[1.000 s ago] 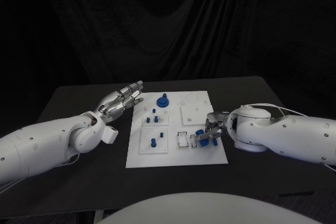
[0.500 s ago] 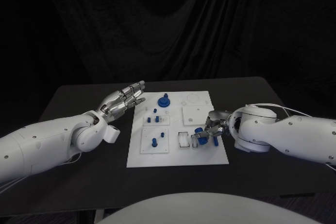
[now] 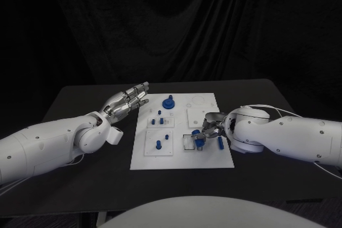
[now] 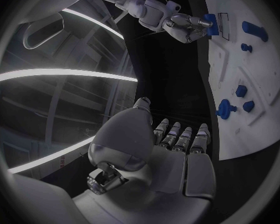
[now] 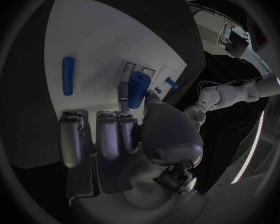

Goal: Assemble the parts on the task board

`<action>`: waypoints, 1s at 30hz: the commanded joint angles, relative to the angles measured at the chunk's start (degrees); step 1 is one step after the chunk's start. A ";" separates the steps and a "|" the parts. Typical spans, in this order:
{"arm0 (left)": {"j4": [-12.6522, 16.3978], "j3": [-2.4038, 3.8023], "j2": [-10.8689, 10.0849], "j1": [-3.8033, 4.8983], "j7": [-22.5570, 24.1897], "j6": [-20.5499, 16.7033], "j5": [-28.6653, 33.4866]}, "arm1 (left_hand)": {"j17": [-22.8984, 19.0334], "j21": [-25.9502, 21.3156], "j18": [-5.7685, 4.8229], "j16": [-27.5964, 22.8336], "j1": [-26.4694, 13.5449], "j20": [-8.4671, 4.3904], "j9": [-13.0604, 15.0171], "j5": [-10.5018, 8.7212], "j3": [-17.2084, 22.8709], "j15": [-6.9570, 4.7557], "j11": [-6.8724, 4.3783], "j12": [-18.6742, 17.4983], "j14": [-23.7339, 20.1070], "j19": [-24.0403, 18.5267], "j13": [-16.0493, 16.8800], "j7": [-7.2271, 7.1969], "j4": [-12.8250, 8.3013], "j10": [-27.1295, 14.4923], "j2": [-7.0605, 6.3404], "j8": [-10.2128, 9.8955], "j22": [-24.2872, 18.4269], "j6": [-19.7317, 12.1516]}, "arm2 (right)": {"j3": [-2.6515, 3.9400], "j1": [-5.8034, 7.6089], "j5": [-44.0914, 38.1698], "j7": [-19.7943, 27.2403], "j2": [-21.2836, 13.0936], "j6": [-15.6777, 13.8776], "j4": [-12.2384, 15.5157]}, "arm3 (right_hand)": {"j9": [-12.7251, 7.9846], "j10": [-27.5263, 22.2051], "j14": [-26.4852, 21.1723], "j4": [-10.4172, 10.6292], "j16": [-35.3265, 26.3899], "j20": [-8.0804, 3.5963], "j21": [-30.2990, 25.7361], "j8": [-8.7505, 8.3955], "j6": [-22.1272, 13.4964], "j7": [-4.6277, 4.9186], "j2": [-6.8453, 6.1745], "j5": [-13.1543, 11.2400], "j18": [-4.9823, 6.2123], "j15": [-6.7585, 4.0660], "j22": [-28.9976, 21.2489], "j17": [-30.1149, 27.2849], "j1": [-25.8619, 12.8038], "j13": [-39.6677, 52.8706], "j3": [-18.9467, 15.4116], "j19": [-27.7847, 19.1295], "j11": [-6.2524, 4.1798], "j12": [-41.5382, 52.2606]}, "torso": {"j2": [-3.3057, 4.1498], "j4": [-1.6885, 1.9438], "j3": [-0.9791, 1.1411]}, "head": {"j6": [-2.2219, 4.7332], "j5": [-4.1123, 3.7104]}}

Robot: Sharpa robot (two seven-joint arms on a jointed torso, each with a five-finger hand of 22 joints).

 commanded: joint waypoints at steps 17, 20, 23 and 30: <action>-0.09 0.05 0.10 -0.13 1.02 0.45 -0.39 | 0.02 0.25 0.54 0.09 -0.20 0.37 0.08 0.36 0.16 0.43 0.55 0.19 0.01 -0.04 0.02 0.41 -0.10 0.08 0.48 0.38 0.12 0.22 | 0.04 -0.24 0.34 -1.01 2.56 2.15 -1.28 | -0.93 6.19 5.41 -2.57 -0.27 -0.18 -1.21 -1.34 -1.01 0.81 0.79 0.21 0.34 -0.11 14.05 11.13 -2.73 15.10 4.35 4.27 0.42 0.15 | 0.01 -0.02 -0.02 | 0.01 1.06; -0.10 0.05 0.11 -0.13 1.04 0.42 -0.39 | 0.03 0.28 0.54 0.10 -0.13 0.38 0.10 0.45 0.18 0.44 0.57 0.25 0.02 -0.01 0.03 0.48 -0.16 0.10 0.48 0.43 0.13 0.33 | 0.04 -0.27 0.34 -1.10 2.69 2.54 -1.12 | -1.32 6.19 5.44 -1.87 -0.21 -0.08 -1.91 -1.75 -1.27 1.05 0.58 0.19 0.53 -0.03 13.78 11.34 -3.73 15.10 4.18 3.84 0.63 0.15 | -0.01 -0.08 -0.03 | 0.01 1.27; -0.10 0.05 0.07 -0.13 1.05 0.39 -0.39 | 0.03 0.29 0.54 0.10 -0.08 0.38 0.10 0.52 0.19 0.44 0.57 0.24 0.03 0.00 0.02 0.57 -0.19 0.10 0.48 0.46 0.14 0.40 | 0.04 -0.29 0.34 -1.11 2.72 2.72 -0.84 | -1.43 6.19 5.44 -1.64 -0.20 -0.05 -2.22 -1.83 -1.27 1.09 0.52 0.19 0.62 0.00 13.67 11.37 -4.03 15.10 4.13 3.65 0.67 0.15 | -0.01 -0.04 -0.03 | 0.01 1.35; -0.18 0.05 0.12 -0.13 1.03 0.44 -0.39 | 0.02 0.30 0.54 0.10 -0.06 0.38 0.11 0.55 0.20 0.44 0.57 0.25 0.02 0.01 0.02 0.61 -0.21 0.11 0.48 0.47 0.14 0.42 | 0.04 -0.36 0.34 -0.82 2.63 2.55 -0.16 | -1.62 6.19 5.45 -1.24 -0.18 0.00 -2.40 -1.96 -1.26 1.14 0.17 0.16 0.67 0.04 13.60 11.46 -4.61 15.10 3.93 3.54 0.71 0.15 | -0.02 -0.02 0.00 | 0.01 1.39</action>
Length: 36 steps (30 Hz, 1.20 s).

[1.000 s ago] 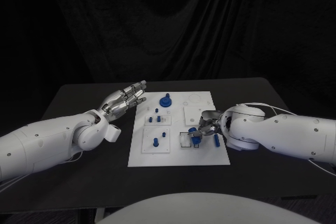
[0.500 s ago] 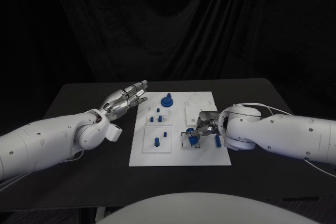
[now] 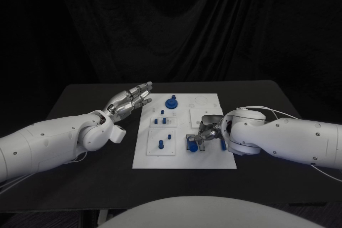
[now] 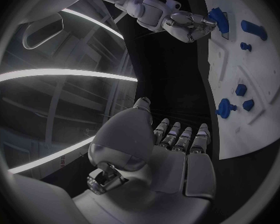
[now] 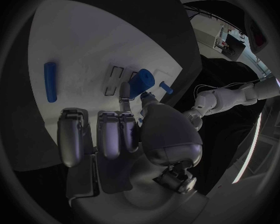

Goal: Assemble the parts on the task board

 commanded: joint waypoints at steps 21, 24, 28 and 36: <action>-0.36 0.05 0.36 -0.13 0.78 0.82 -0.38 | 0.03 0.35 0.52 0.12 0.20 0.42 0.04 0.65 0.34 0.52 0.34 0.19 0.04 0.07 0.01 0.45 -0.39 -0.13 0.57 0.24 0.12 -0.02 | 0.02 -0.28 -0.08 2.17 -1.11 -3.60 0.70 | -0.54 5.97 5.51 4.06 -0.26 0.10 -0.82 -0.42 0.01 0.16 -0.42 -0.17 0.78 0.21 13.47 11.26 -4.02 15.06 -0.69 3.31 0.54 0.15 | -0.01 0.00 0.01 | 0.01 0.28; -0.37 0.05 0.34 -0.14 0.76 0.88 -0.38 | 0.03 0.34 0.51 0.12 0.24 0.43 0.04 0.70 0.38 0.55 0.34 0.17 0.04 0.06 0.00 0.49 -0.41 -0.13 0.63 0.24 0.10 0.00 | 0.01 -0.34 -0.85 4.24 -1.86 -5.91 1.36 | -0.52 5.97 5.55 6.69 -0.19 0.10 -0.75 -0.22 0.14 0.17 -0.80 -4.20 0.75 0.22 13.51 11.45 -5.71 15.06 -1.41 3.38 0.54 0.15 | -0.01 0.00 0.01 | 0.01 0.39; -0.39 0.05 0.31 -0.17 0.75 0.96 -0.38 | 0.03 0.34 0.51 0.12 0.24 0.43 0.04 0.70 0.38 0.55 0.34 0.17 0.04 0.06 0.00 0.49 -0.41 -0.13 0.63 0.24 0.10 0.00 | 0.02 -0.56 -2.59 6.85 -3.07 -9.58 2.68 | -0.06 5.97 5.63 7.14 -0.05 0.09 -0.07 0.47 0.46 -0.02 -0.95 -6.17 0.56 0.20 13.77 11.83 -7.76 15.06 -2.61 3.81 0.37 0.15 | -0.01 0.00 0.02 | 0.01 0.40; -0.36 0.05 0.22 -0.31 0.73 1.06 -0.38 | 0.03 0.34 0.50 0.12 0.31 0.44 0.04 0.78 0.45 0.57 0.34 0.18 0.05 0.06 0.00 0.54 -0.44 -0.14 0.72 0.26 0.11 0.04 | 0.00 -0.80 -5.24 10.46 -5.36 -11.74 4.74 | 1.70 5.97 5.74 6.83 0.16 -0.20 0.73 2.75 0.59 -0.43 -1.06 -4.62 0.35 -0.14 14.06 12.36 -7.89 15.06 -4.67 4.30 0.05 0.15 | 0.00 0.00 0.02 | 0.01 0.60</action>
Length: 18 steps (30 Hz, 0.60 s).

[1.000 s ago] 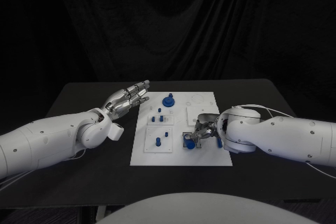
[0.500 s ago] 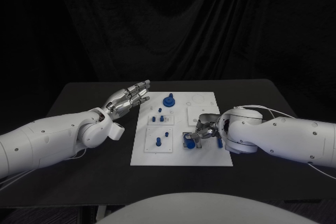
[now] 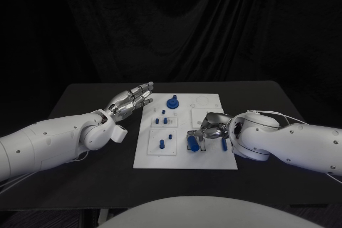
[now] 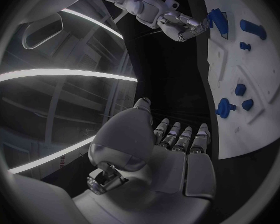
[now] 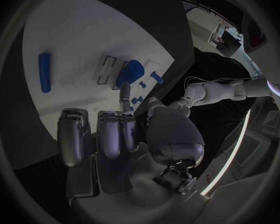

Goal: Assemble the parts on the task board

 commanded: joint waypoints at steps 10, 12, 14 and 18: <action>0.02 0.05 -0.03 -0.31 0.76 0.95 -0.37 | 0.04 0.38 0.48 0.15 0.16 0.45 0.07 0.45 0.21 0.41 0.34 0.21 -0.13 0.10 0.01 0.62 -0.15 -0.14 0.60 0.31 0.09 0.14 | -0.05 -0.70 -8.07 4.53 -3.29 1.88 3.35 | 11.28 5.97 5.82 -3.70 0.32 -1.29 1.10 10.35 -2.49 -1.76 -2.04 4.76 0.13 -1.30 14.31 12.82 10.38 15.08 -1.97 4.74 -1.44 0.15 | 0.01 0.00 0.01 | 0.01 -0.11; 0.03 0.05 0.02 -0.34 0.79 0.97 -0.37 | 0.04 0.38 0.48 0.15 0.16 0.45 0.07 0.45 0.21 0.41 0.34 0.21 -0.13 0.10 0.01 0.62 -0.15 -0.14 0.60 0.31 0.09 0.14 | -0.06 -0.76 -8.72 4.19 -3.53 3.15 3.36 | 13.86 5.97 5.81 -4.45 0.32 -1.43 1.27 12.53 -3.11 -2.06 -2.07 4.55 0.08 -1.41 14.38 12.80 11.83 15.08 -2.16 4.84 -1.67 0.15 | 0.01 0.00 -0.01 | 0.01 -0.04; 0.05 0.05 0.02 -0.36 0.81 0.96 -0.37 | 0.04 0.40 0.47 0.16 0.18 0.45 0.07 0.48 0.23 0.43 0.34 0.18 -0.12 0.12 0.00 0.63 -0.16 -0.14 0.62 0.30 0.10 0.11 | -0.07 -0.81 -9.20 3.88 -3.63 4.08 3.24 | 17.41 5.97 5.87 -4.98 0.40 -1.37 0.30 15.41 -4.01 -2.38 -2.14 4.54 0.35 -1.31 14.02 13.05 12.79 15.08 -2.61 4.27 -1.95 0.15 | 0.03 0.00 -0.01 | 0.01 0.05; 0.04 0.05 0.00 -0.38 0.81 0.94 -0.37 | 0.04 0.40 0.47 0.16 0.18 0.45 0.07 0.48 0.23 0.43 0.34 0.18 -0.12 0.12 0.00 0.63 -0.16 -0.14 0.62 0.30 0.10 0.11 | -0.08 -0.86 -9.61 3.49 -3.56 4.99 2.87 | 21.96 5.97 5.84 -5.12 0.36 -1.56 0.15 18.94 -5.15 -2.63 -2.05 4.57 0.38 -1.57 13.97 12.92 13.53 15.08 -3.19 4.21 -2.14 0.15 | 0.02 -0.03 0.00 | 0.01 0.12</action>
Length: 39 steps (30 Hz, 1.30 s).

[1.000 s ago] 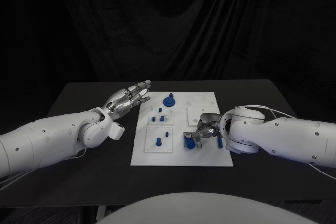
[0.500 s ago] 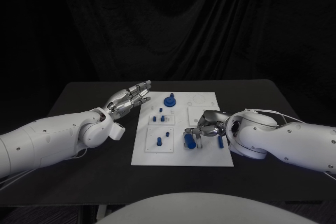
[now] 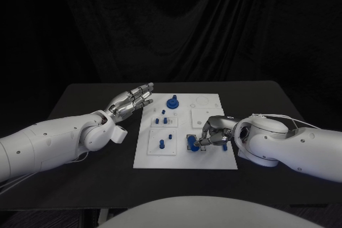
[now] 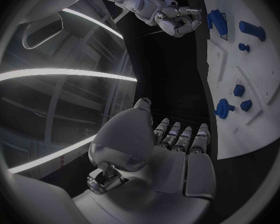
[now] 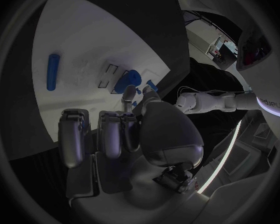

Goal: Assemble the parts on the task board

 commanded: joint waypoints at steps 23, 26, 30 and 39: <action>-0.05 0.05 0.11 -0.26 0.67 1.03 -0.37 | 0.04 0.40 0.44 0.16 0.07 0.47 0.05 0.34 0.31 0.51 0.33 0.14 -0.11 0.12 0.00 0.41 -0.19 -0.16 0.54 0.26 0.04 -0.20 | 0.01 -0.39 -2.84 -1.38 1.97 3.38 -2.94 | 3.42 5.97 5.45 -0.16 0.02 -0.65 -0.98 2.23 -1.38 -0.21 1.25 -0.05 0.56 -0.69 13.75 12.57 1.56 15.08 0.15 3.95 -0.56 0.15 | 0.02 0.01 -0.02 | 0.01 0.26; -0.04 0.05 0.10 -0.27 0.68 1.07 -0.37 | 0.04 0.40 0.44 0.16 0.07 0.47 0.05 0.34 0.31 0.51 0.33 0.14 -0.11 0.12 0.00 0.41 -0.19 -0.16 0.54 0.26 0.04 -0.20 | 0.01 -0.51 -2.84 -1.36 2.35 3.15 -3.27 | 3.53 5.97 5.45 -0.26 0.01 -0.67 -1.01 2.28 -1.42 -0.22 1.38 -0.05 0.57 -0.71 13.74 12.55 1.77 15.08 0.24 3.94 -0.57 0.15 | 0.02 0.01 -0.02 | 0.01 0.38; -0.02 0.05 0.08 -0.28 0.66 1.10 -0.37 | 0.04 0.40 0.44 0.16 0.07 0.47 0.05 0.34 0.31 0.51 0.33 0.14 -0.11 0.12 0.00 0.41 -0.19 -0.16 0.54 0.26 0.04 -0.20 | 0.01 -0.72 -2.84 -1.33 2.87 2.52 -3.70 | 3.61 5.97 5.43 -0.34 -0.02 -0.68 -1.06 2.32 -1.43 -0.23 1.49 -0.04 0.58 -0.72 13.72 12.46 1.93 15.08 0.31 3.91 -0.58 0.15 | 0.00 0.01 -0.02 | 0.01 0.42; -0.11 0.05 0.17 -0.32 0.65 1.27 -0.37 | 0.04 0.40 0.44 0.16 0.07 0.47 0.05 0.34 0.31 0.51 0.33 0.14 -0.11 0.12 0.00 0.41 -0.19 -0.16 0.54 0.26 0.04 -0.20 | 0.02 -0.98 -2.84 -1.44 3.65 1.99 -4.37 | 3.85 5.97 5.44 -0.51 -0.01 -0.71 -1.16 2.48 -1.37 -0.29 1.95 -0.02 0.60 -0.74 13.69 12.48 2.38 15.08 0.59 3.86 -0.62 0.15 | 0.04 0.02 -0.01 | 0.01 0.46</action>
